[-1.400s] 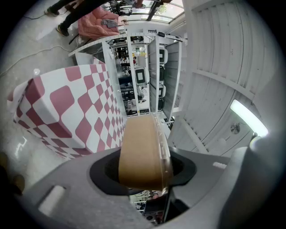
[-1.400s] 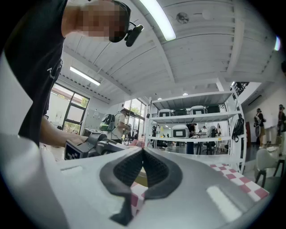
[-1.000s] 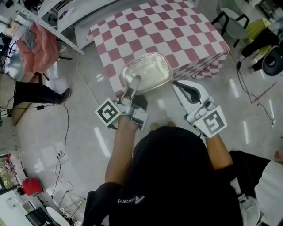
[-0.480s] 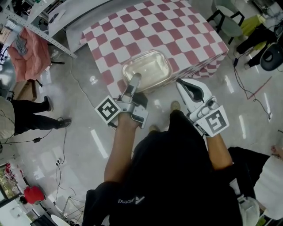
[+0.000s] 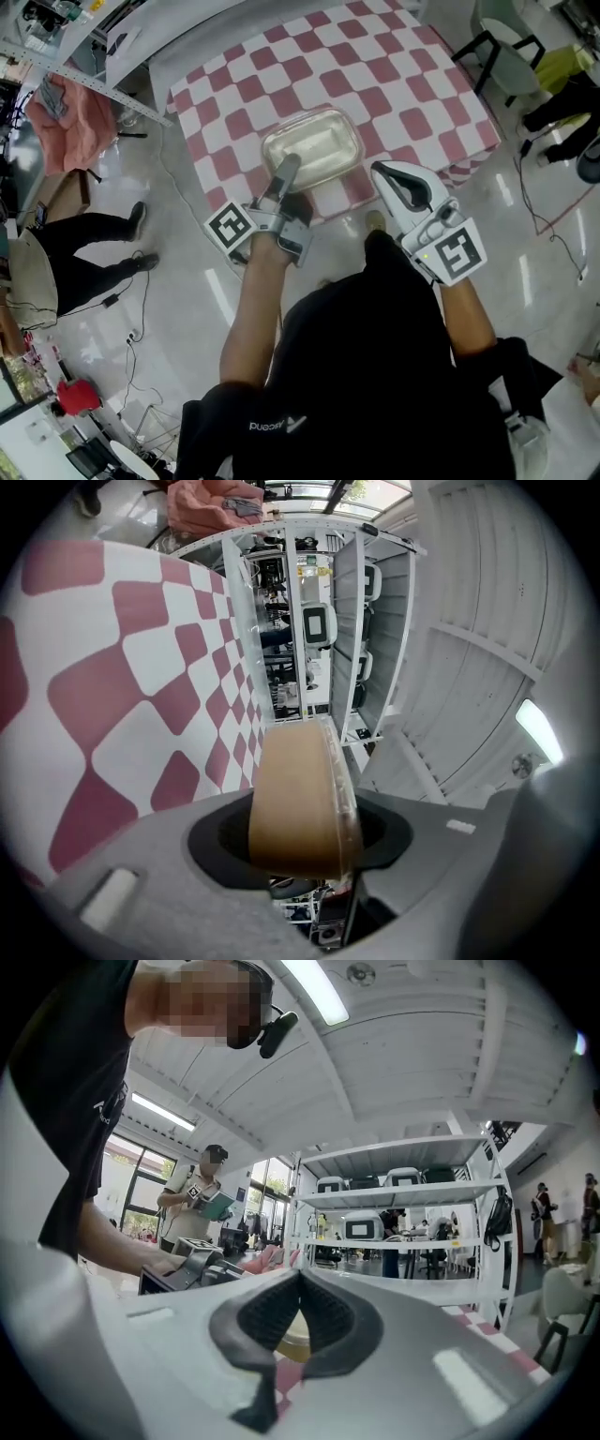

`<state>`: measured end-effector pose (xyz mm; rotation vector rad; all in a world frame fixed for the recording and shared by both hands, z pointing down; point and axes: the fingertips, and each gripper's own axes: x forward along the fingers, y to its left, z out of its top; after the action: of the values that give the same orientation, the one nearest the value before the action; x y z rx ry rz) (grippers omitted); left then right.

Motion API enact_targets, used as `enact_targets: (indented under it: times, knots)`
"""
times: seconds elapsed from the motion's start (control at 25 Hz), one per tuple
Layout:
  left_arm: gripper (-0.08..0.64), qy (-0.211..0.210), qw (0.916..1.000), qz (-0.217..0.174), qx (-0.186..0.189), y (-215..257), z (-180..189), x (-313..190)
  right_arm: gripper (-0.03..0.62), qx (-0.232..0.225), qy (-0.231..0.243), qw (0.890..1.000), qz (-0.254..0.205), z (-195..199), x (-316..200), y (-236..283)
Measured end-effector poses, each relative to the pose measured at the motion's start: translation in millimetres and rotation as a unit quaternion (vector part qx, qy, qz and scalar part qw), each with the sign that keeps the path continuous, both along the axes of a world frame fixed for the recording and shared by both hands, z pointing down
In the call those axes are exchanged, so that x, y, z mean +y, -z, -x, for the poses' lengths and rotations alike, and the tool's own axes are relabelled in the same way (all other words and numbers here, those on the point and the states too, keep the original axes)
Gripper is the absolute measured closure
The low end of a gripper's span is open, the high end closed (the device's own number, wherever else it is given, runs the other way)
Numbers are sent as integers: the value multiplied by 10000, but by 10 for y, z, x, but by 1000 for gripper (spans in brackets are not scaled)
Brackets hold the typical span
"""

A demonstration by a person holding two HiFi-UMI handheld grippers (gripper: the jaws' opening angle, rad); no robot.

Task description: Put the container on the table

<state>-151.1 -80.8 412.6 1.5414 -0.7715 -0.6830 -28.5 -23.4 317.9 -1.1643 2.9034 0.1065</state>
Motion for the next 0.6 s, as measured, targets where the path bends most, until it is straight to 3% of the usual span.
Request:
enact_targets:
  times: [0.36,0.6]
  knots:
    - [360,349,9982,320,-360,-394,-615,-1120,589,27,580,9981,192,-704,-1107,-115]
    - [360,449,9941,572,-807,-709,-789,-1564,589,18,893,9956,278,-975,-1564,-175]
